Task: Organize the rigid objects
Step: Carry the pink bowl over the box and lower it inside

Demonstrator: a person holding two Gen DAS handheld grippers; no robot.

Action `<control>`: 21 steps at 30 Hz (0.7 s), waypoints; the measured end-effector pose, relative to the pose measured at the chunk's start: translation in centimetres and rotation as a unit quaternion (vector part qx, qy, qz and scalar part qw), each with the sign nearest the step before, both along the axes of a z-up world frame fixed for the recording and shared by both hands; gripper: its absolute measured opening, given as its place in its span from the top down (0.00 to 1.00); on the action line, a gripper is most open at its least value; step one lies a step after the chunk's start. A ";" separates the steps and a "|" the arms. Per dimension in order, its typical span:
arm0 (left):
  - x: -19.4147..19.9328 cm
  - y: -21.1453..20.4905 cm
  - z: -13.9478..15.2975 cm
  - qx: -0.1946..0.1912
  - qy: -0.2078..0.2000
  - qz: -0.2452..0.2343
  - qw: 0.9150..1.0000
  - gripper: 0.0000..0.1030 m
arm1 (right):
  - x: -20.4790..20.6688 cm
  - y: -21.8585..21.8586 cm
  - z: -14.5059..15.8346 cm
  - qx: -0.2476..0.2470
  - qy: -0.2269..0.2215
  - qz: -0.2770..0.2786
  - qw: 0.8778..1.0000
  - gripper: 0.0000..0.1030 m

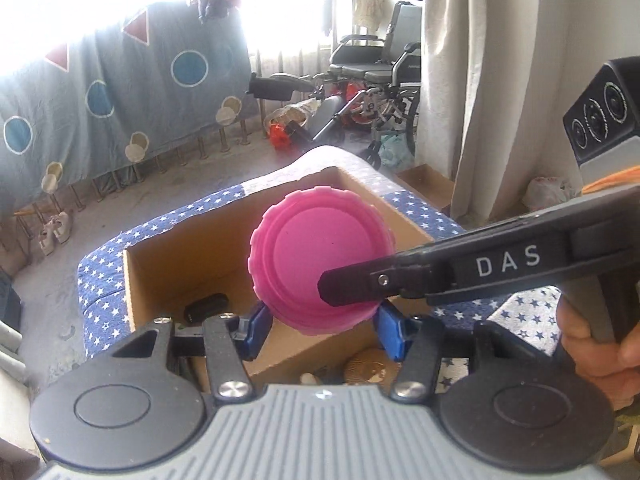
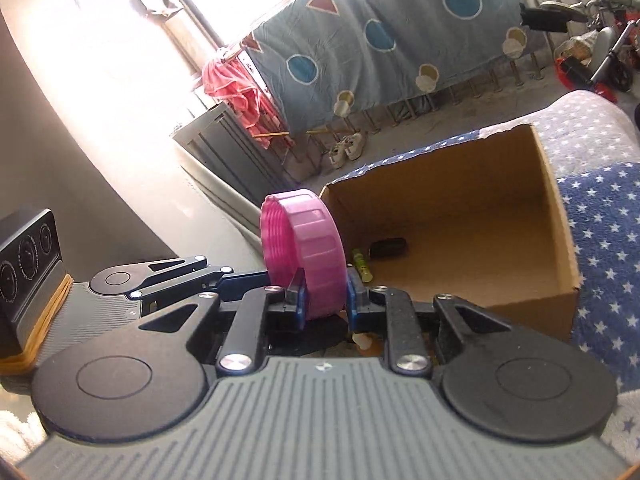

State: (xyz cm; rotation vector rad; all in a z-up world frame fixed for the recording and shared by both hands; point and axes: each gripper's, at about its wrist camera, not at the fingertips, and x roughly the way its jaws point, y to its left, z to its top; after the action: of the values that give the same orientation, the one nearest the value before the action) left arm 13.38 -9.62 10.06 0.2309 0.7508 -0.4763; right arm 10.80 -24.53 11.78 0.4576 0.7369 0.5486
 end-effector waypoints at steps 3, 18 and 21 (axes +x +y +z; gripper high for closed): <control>2.8 1.2 -1.0 0.015 0.026 0.022 0.999 0.46 | 4.9 1.0 -0.8 0.012 0.046 0.033 0.998 0.83; 7.3 5.9 -5.6 0.045 0.115 0.051 0.991 0.46 | 19.9 6.9 -11.7 -0.001 0.297 0.165 0.941 0.81; 7.5 6.3 -5.5 0.039 0.115 0.052 0.991 0.46 | 20.7 7.9 -14.0 -0.019 0.332 0.182 0.926 0.81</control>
State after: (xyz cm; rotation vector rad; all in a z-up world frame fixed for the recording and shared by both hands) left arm 20.90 -3.30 4.53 0.2109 1.0038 -0.3775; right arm 31.46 -16.67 -2.23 0.4751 1.5017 0.7324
